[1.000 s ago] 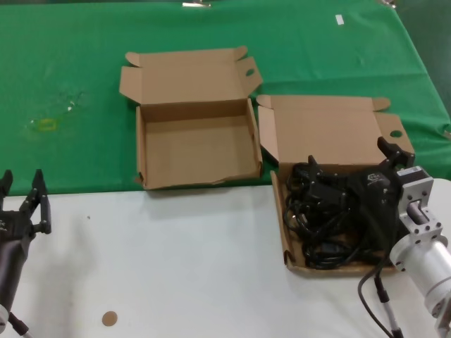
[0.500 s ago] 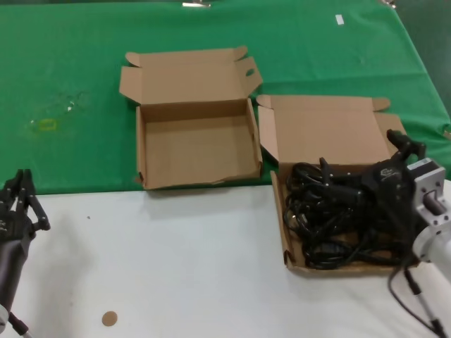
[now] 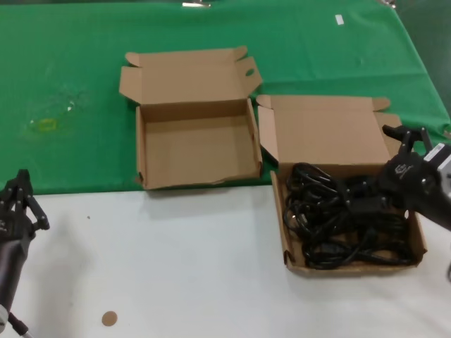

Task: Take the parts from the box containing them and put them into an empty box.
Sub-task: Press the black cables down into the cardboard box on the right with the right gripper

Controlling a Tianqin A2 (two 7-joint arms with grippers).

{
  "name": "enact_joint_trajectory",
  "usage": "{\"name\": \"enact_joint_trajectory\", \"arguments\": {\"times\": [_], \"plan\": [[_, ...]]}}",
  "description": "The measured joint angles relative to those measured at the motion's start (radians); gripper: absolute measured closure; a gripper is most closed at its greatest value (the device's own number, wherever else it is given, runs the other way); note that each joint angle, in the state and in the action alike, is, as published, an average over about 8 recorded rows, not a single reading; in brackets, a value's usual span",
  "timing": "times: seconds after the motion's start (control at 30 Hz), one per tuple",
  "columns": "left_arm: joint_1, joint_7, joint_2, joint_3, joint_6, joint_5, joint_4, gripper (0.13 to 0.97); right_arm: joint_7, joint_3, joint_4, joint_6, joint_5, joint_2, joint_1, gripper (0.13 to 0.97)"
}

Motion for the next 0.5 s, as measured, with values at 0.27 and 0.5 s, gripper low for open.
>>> {"name": "enact_joint_trajectory", "arguments": {"times": [0.27, 0.5], "plan": [[0.000, 0.000, 0.000, 0.000, 0.000, 0.000, 0.000, 0.953, -0.016, -0.017, -0.012, -0.264, -0.036, 0.118, 0.094, 0.129], [0.000, 0.000, 0.000, 0.000, 0.000, 0.000, 0.000, 0.953, -0.110, -0.049, -0.060, -0.516, -0.076, 0.167, 0.209, 0.129]]}}
